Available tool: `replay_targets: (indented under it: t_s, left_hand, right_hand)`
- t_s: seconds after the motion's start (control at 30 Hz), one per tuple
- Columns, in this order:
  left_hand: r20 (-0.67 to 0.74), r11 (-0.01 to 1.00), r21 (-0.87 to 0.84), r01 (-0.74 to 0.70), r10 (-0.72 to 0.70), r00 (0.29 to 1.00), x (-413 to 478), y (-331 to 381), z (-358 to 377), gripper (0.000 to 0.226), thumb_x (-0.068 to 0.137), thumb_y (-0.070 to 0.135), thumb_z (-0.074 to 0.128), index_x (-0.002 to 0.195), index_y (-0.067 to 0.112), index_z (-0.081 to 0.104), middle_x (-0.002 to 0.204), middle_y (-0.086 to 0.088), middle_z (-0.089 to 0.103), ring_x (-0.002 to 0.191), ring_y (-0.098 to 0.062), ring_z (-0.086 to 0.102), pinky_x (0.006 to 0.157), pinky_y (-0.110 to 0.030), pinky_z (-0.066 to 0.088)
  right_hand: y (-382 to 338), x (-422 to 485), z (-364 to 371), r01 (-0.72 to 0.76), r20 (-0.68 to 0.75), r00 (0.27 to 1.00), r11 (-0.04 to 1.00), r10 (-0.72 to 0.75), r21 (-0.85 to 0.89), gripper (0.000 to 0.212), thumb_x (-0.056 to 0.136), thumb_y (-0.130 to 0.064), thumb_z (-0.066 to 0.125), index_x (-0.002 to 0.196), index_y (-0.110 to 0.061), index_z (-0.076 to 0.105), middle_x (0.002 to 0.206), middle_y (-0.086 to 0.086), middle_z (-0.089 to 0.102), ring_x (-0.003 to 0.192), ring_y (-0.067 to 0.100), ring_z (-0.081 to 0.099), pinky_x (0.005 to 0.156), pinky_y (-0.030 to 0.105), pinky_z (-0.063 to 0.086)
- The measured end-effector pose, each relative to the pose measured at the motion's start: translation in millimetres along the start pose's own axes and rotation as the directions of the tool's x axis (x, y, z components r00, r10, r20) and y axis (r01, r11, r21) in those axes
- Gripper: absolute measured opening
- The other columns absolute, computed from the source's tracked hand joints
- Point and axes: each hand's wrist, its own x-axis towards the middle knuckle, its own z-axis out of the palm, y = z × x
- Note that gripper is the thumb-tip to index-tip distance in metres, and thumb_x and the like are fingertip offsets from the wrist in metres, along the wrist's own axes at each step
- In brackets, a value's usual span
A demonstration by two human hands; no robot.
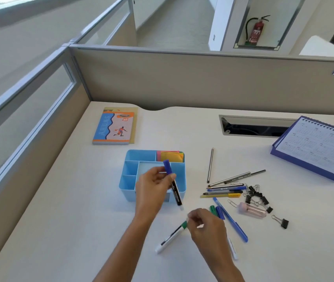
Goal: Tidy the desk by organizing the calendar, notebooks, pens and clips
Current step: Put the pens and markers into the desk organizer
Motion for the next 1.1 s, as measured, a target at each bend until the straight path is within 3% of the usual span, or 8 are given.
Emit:
replay_targets:
  t_s: [0.2,0.33,0.43,0.5,0.6,0.8,0.97,1.1]
  left_hand:
    - [-0.286,0.980,0.032,-0.199,0.199,0.937,78.4,37.2,-64.9,0.024,0.084,0.012,0.071,0.107,0.011,0.064,0.095,-0.006,0.071,0.084,-0.019,0.071,0.079,-0.033,0.059]
    - [-0.309,0.972,0.171,-0.164,0.211,0.927,111.3,23.0,-72.3,0.027,0.086,0.012,0.069,0.111,0.010,0.062,0.101,-0.006,0.069,0.090,-0.020,0.068,0.086,-0.037,0.057]
    - [-0.305,0.968,0.210,-0.136,0.198,0.932,116.2,4.8,-67.6,0.019,0.086,0.011,0.069,0.103,0.015,0.061,0.097,-0.003,0.068,0.085,-0.015,0.066,0.082,-0.025,0.055]
    - [-0.305,0.963,0.250,-0.099,0.175,0.936,117.5,-5.9,-66.8,0.020,0.087,0.013,0.068,0.105,0.013,0.062,0.099,-0.005,0.069,0.084,-0.015,0.065,0.075,-0.018,0.050]
    - [-0.295,0.949,0.308,-0.072,0.167,0.941,118.0,-19.1,-67.3,0.023,0.087,0.015,0.068,0.109,0.011,0.063,0.099,-0.005,0.069,0.084,-0.016,0.064,0.078,-0.023,0.050]
    - [-0.312,0.909,0.413,-0.061,0.205,0.928,125.2,-25.6,-65.7,0.024,0.086,0.020,0.070,0.109,0.013,0.066,0.121,-0.007,0.057,0.112,-0.022,0.054,0.091,-0.031,0.044]
    - [-0.328,0.910,0.414,-0.031,0.181,0.927,127.7,-34.1,-67.9,0.030,0.086,0.025,0.070,0.114,0.014,0.065,0.125,-0.008,0.054,0.115,-0.024,0.052,0.089,-0.029,0.043]
    - [-0.336,0.924,0.378,-0.049,0.187,0.923,121.6,-30.2,-73.5,0.036,0.086,0.026,0.070,0.119,0.015,0.063,0.125,-0.006,0.054,0.114,-0.021,0.053,0.087,-0.026,0.042]
  right_hand:
    - [31.1,-6.3,-0.4,-0.094,-0.040,0.995,0.991,0.091,-0.090,0.022,0.080,-0.007,0.069,0.077,-0.028,0.064,0.072,-0.012,0.065,0.066,0.005,0.061,0.061,0.006,0.042]
    - [51.6,-3.9,-16.5,-0.210,-0.209,0.960,0.973,0.187,-0.092,0.021,0.076,-0.003,0.071,0.074,-0.024,0.067,0.069,-0.004,0.066,0.062,0.014,0.061,0.061,0.019,0.044]
    - [64.0,-0.2,-25.5,-0.232,-0.246,0.949,0.966,0.199,-0.113,0.026,0.076,-0.003,0.070,0.072,-0.028,0.062,0.073,0.000,0.068,0.065,0.022,0.062,0.065,0.031,0.047]
    - [70.0,1.1,-26.3,-0.238,-0.246,0.949,0.961,0.198,-0.142,0.020,0.077,-0.005,0.069,0.075,-0.024,0.064,0.074,0.000,0.066,0.066,0.022,0.062,0.065,0.031,0.047]
    - [79.3,1.6,-23.3,-0.270,-0.234,0.947,0.939,0.219,-0.215,0.007,0.078,-0.014,0.072,0.083,-0.017,0.067,0.077,0.001,0.065,0.072,0.023,0.061,0.065,0.030,0.045]
    - [96.2,-0.8,-2.6,-0.221,-0.210,0.966,0.894,0.147,-0.390,0.023,0.064,-0.019,0.086,0.076,-0.010,0.069,0.075,0.008,0.057,0.076,0.029,0.052,0.057,0.033,0.042]
    - [97.8,-0.7,6.4,-0.183,-0.208,0.974,0.851,0.089,-0.492,0.027,0.052,-0.009,0.090,0.069,-0.007,0.069,0.075,0.011,0.055,0.070,0.032,0.054,0.050,0.037,0.049]
    - [85.1,1.5,3.7,-0.270,-0.267,0.946,0.899,0.182,-0.344,0.015,0.068,-0.010,0.080,0.080,-0.008,0.072,0.080,0.010,0.057,0.076,0.030,0.056,0.061,0.032,0.044]
